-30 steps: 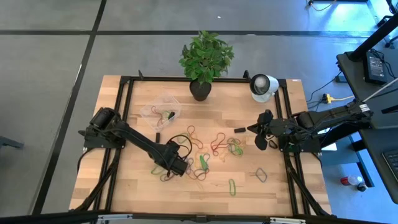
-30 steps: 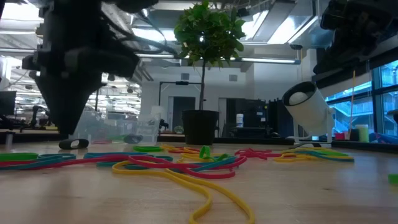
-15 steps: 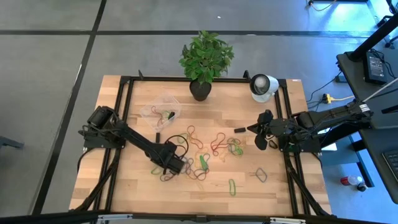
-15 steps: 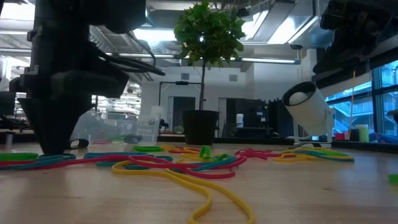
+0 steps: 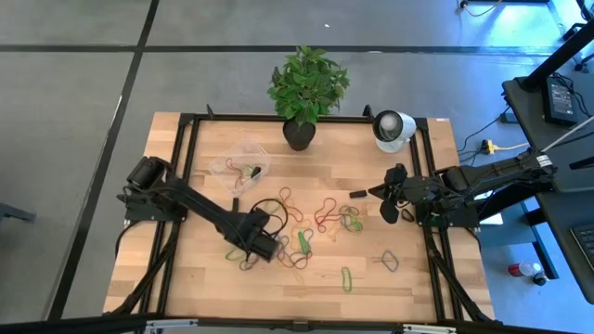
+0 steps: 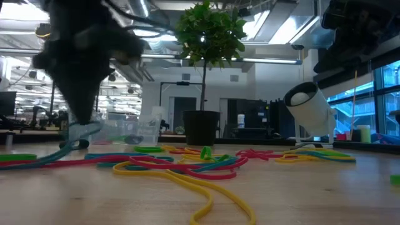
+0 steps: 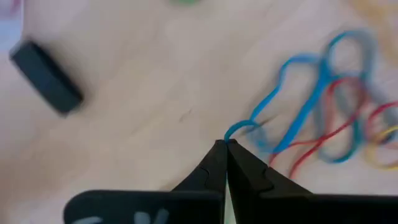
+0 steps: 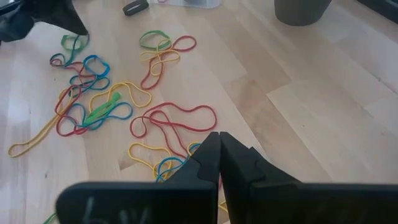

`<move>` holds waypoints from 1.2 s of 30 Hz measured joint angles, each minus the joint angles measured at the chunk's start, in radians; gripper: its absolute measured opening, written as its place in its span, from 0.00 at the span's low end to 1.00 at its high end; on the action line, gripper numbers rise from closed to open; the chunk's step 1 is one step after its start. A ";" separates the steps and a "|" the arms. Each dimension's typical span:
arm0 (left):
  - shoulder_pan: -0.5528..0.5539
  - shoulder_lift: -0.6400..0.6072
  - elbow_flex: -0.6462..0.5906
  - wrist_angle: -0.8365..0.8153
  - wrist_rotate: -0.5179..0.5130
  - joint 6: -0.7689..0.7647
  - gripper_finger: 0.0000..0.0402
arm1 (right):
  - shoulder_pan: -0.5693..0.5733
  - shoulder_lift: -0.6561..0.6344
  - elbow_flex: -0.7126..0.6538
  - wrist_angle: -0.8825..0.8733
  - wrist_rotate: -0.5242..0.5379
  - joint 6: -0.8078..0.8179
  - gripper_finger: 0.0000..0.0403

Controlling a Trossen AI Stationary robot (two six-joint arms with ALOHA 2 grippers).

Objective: Pick and place rubber bands into bin
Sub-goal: Put the blue rubber band into the transparent bin

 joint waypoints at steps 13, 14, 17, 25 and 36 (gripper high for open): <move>0.012 -0.175 0.148 -0.164 -0.282 0.092 0.00 | 0.000 0.033 0.000 0.031 0.001 0.011 0.03; 0.013 -0.196 0.148 -0.169 -0.303 0.097 0.00 | 0.000 0.040 0.000 0.035 0.001 0.022 0.03; 0.029 -0.265 0.151 -0.181 -0.358 0.127 0.00 | 0.000 0.065 0.000 0.051 0.001 0.035 0.03; 0.108 -0.416 0.151 -0.194 -0.444 0.320 0.00 | 0.000 0.160 0.000 0.133 0.000 0.112 0.03; 0.336 -0.502 0.151 -0.268 -0.470 0.679 0.00 | 0.000 0.299 0.000 0.341 0.021 0.212 0.03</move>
